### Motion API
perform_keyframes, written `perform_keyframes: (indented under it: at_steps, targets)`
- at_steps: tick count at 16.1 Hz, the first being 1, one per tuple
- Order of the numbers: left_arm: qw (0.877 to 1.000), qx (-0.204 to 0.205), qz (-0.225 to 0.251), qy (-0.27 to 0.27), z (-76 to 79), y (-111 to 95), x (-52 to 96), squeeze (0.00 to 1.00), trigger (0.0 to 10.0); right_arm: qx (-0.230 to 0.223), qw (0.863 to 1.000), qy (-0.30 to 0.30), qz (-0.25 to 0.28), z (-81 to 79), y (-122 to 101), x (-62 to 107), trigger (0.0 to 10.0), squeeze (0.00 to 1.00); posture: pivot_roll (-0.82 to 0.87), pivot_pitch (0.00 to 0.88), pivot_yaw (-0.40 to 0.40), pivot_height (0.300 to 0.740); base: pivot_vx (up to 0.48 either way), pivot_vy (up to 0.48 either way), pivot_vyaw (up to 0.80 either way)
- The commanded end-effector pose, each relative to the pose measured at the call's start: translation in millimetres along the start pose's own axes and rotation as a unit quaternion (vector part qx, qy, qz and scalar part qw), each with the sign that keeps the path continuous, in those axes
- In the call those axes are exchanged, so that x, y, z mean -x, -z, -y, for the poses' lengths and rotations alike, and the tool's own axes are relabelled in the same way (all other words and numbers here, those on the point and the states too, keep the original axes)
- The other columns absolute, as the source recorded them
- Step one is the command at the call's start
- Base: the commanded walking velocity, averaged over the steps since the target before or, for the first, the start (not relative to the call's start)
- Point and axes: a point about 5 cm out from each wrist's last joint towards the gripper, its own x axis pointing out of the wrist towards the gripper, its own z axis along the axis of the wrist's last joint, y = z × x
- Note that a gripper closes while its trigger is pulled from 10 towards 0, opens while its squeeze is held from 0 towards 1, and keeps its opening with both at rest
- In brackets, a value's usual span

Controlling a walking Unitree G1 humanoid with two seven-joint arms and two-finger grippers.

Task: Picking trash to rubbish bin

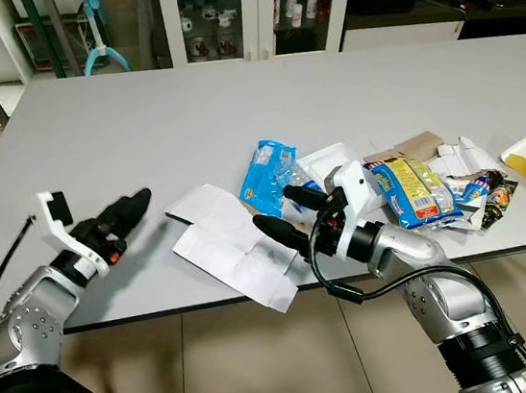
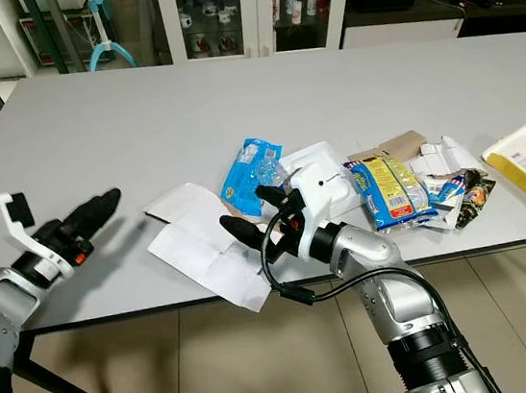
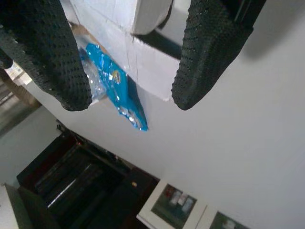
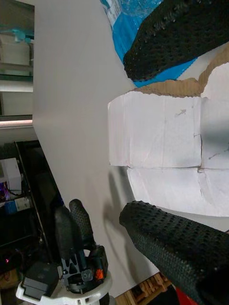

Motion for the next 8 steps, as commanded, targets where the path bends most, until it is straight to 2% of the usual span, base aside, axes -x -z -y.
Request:
perform_keyframes:
  at_steps: [1, 3, 6, 8]
  targets:
    - [1.000, 0.007, -0.019, -0.001, 1.0, 5, -1.5, 0.00, 10.0, 0.003, 1.000, -0.007, 0.001, -1.2, -2, 2.6, 10.0, 0.00, 0.02, 0.041, -0.042, 0.740, 0.000, 0.000, 0.00]
    - [0.998, 0.004, -0.054, -0.013, -0.2, 12, -1.7, 0.00, 10.0, 0.001, 1.000, -0.010, -0.004, -1.9, 0, 3.0, 10.0, 0.00, 0.03, 0.041, -0.040, 0.740, 0.000, 0.000, 0.00]
    - [0.993, -0.032, -0.110, -0.037, -1.3, 18, -2.9, 0.00, 10.0, 0.001, 1.000, -0.011, -0.007, -4.0, 3, 1.7, 10.0, 0.00, 0.03, 0.040, -0.037, 0.740, 0.000, 0.000, 0.00]
    - [0.991, -0.048, -0.118, -0.045, 0.1, 15, -7.4, 0.00, 10.0, 0.002, 1.000, -0.012, -0.010, -5.1, 4, 0.9, 10.0, 0.00, 0.03, 0.040, -0.037, 0.740, 0.000, 0.000, 0.00]
